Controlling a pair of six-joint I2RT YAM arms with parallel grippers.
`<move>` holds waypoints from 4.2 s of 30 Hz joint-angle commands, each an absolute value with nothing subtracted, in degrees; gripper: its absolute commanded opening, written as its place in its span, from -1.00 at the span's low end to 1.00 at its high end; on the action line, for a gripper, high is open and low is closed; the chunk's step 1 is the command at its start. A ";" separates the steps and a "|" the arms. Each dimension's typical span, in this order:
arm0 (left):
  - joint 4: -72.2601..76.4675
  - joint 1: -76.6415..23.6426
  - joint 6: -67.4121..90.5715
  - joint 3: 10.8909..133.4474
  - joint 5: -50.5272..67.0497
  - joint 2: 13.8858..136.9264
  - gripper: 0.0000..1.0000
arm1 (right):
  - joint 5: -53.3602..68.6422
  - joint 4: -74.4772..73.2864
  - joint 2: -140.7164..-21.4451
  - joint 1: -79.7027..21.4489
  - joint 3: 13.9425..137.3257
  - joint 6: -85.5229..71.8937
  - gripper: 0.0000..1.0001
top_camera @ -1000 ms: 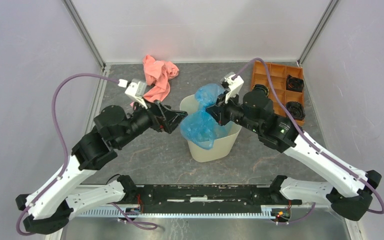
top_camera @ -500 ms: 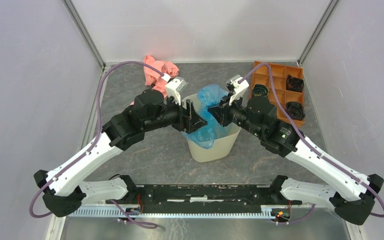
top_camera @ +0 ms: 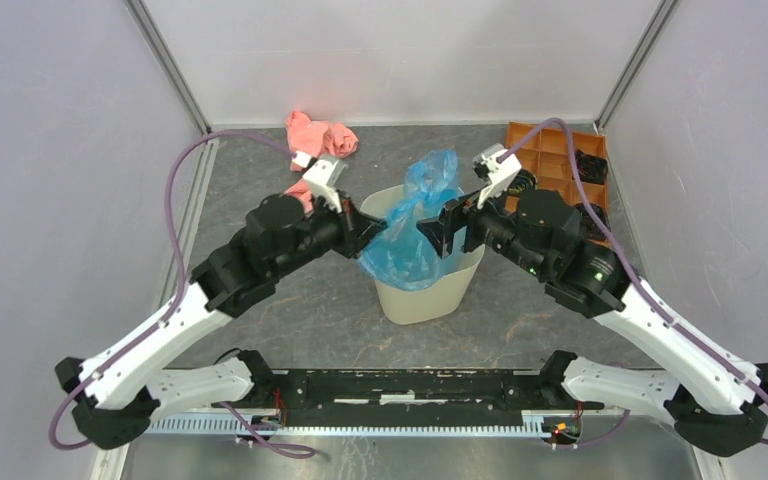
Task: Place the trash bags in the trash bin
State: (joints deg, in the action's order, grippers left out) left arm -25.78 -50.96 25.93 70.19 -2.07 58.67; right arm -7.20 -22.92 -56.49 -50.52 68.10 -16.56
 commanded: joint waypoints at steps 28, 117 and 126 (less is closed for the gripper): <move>-20.45 -50.98 36.71 57.08 -13.32 41.04 0.31 | -10.31 -22.68 -45.95 -50.44 64.18 -13.20 -0.98; -36.13 -50.98 47.89 56.95 -14.08 40.39 1.00 | -12.70 -32.06 -32.96 -50.45 51.41 -17.84 0.46; -30.63 -50.98 50.82 53.37 -4.59 37.80 1.00 | -12.07 -31.49 -32.51 -50.45 51.94 -18.37 -0.37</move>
State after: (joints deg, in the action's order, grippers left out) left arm -34.35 -50.96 47.03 54.89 -10.24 37.32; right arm -11.75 -32.29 -33.28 -50.52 49.80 -18.15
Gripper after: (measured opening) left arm 0.996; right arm 0.363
